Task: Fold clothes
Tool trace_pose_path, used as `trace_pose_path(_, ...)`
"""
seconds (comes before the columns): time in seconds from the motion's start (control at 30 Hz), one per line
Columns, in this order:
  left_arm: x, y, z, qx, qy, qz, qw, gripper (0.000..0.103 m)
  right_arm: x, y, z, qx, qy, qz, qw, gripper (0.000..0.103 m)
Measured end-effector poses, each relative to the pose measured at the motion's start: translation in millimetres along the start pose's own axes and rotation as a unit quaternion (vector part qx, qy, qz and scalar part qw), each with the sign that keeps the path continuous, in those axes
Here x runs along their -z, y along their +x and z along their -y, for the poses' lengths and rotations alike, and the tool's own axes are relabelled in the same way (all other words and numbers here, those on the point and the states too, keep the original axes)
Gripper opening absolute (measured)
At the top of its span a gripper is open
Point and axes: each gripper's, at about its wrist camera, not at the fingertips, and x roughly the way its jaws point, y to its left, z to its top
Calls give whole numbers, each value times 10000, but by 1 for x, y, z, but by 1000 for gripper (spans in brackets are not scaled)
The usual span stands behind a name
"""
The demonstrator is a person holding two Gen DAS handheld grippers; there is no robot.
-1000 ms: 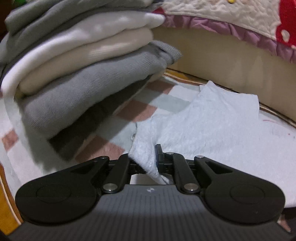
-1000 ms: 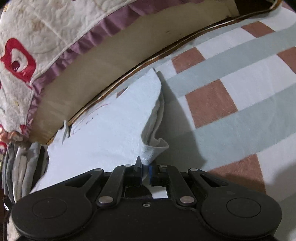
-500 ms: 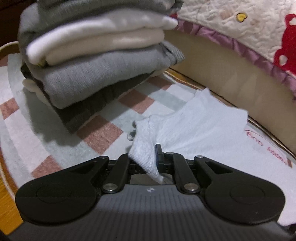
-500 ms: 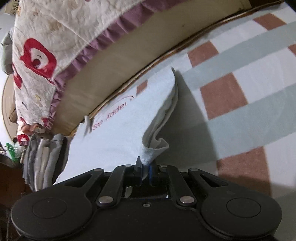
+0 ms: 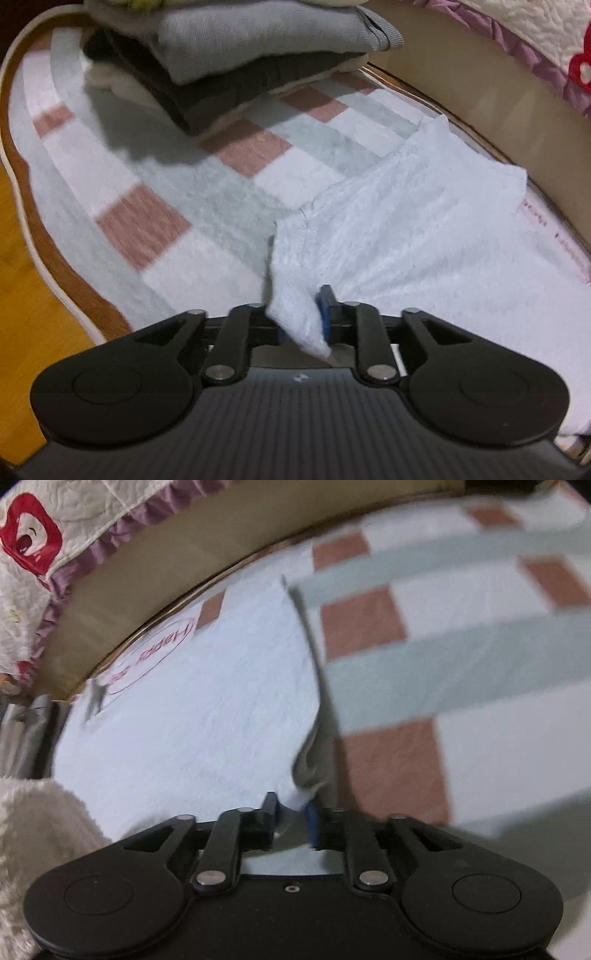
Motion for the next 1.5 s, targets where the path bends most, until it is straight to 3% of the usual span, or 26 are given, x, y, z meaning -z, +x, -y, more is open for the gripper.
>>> trace_pose_path(0.1, -8, -15, 12, -524, 412, 73, 9977, 30, -23, -23, -20, 168, -195, 478, 9985, 33)
trace_pose_path(0.17, -13, -24, 16, -651, 518, 201, 9963, 35, -41, -33, -42, -153, -268, 794, 9964, 37)
trace_pose_path(0.23, -20, -29, 20, -521, 456, 315, 9971, 36, -65, -34, -79, -759, -457, 885, 9921, 40)
trace_pose_path(0.4, -37, -31, 49, -138, 704, 482, 9963, 41, -122, -13, -222, -2277, -1239, 524, 9644, 46)
trace_pose_path(0.43, -40, -29, 58, -89, 782, 567, 9953, 41, -134, -4, -258, -2606, -1302, 279, 9562, 52)
trace_pose_path(0.5, -44, -21, 71, 12, 797, 655, 9947, 41, -151, 22, -326, -3103, -1546, -262, 9376, 53)
trace_pose_path(0.6, -51, -7, 85, 198, 881, 620, 9940, 42, -147, 64, -398, -3042, -2063, -429, 9290, 53)
trace_pose_path(0.67, -57, 2, 91, 342, 1014, 517, 9929, 42, -134, 100, -421, -2626, -2306, -126, 9369, 53)
trace_pose_path(0.73, -64, 12, 97, 486, 1145, 413, 9914, 45, -118, 141, -430, -2202, -2451, -103, 9441, 53)
trace_pose_path(0.77, -67, 17, 100, 558, 1211, 361, 9904, 50, -111, 158, -428, -2159, -2452, -278, 9447, 53)
trace_pose_path(0.9, -80, 36, 112, 845, 1472, 153, 9854, 51, -99, 216, -406, -2263, -2066, -1250, 9437, 52)
trace_pose_path(0.93, -83, 40, 115, 916, 1536, 101, 9838, 51, -98, 224, -402, -2043, -2043, -1424, 9467, 53)
trace_pose_path(1.0, -95, 53, 118, 760, 1678, 98, 9828, 51, -95, 235, -408, -1607, -2370, -1507, 9462, 53)
trace_pose_path(1.1, -120, 72, 119, 679, 1700, 227, 9828, 51, -77, 240, -433, -992, -3493, -1024, 9261, 53)
trace_pose_path(1.17, -139, 86, 123, 815, 1621, 237, 9831, 51, -71, 243, -433, -1052, -3657, -1055, 9187, 52)
trace_pose_path(1.27, -164, 110, 134, 1046, 1642, 116, 9808, 52, -71, 254, -414, -1426, -3177, -1581, 9240, 52)
trace_pose_path(1.33, -176, 129, 145, 1170, 1778, -110, 9770, 53, -79, 261, -396, -1841, -2424, -1973, 9319, 53)
trace_pose_path(1.4, -181, 147, 160, 995, 2131, -209, 9717, 53, -85, 272, -376, -2215, -1463, -2385, 9342, 56)
trace_pose_path(1.5, -188, 168, 166, 1227, 2001, -464, 9709, 53, -90, 277, -361, -2132, -1141, -2412, 9399, 57)
